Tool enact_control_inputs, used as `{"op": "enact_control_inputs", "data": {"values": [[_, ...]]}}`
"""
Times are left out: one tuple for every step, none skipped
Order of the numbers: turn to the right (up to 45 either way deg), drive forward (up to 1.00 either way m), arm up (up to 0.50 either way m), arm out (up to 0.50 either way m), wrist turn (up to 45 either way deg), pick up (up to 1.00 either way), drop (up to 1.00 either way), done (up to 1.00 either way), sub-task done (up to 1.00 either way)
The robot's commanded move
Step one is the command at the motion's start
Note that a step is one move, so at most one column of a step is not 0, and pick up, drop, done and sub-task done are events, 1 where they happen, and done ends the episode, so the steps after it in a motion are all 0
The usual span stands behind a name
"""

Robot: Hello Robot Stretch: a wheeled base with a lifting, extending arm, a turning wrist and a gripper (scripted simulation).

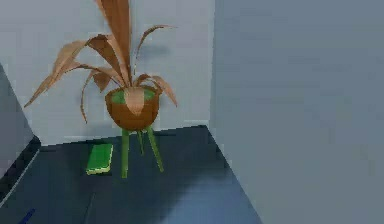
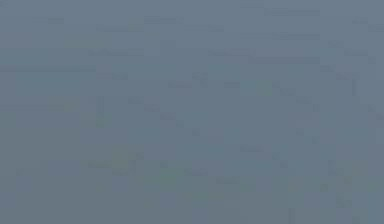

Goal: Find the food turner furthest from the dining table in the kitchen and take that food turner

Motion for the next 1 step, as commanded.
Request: {"op": "enact_control_inputs", "data": {"values": [[-45.0, 0.00, 0.00, 0.00, 0.0, 0.00, 0.00, 0.00, 0.00]]}}
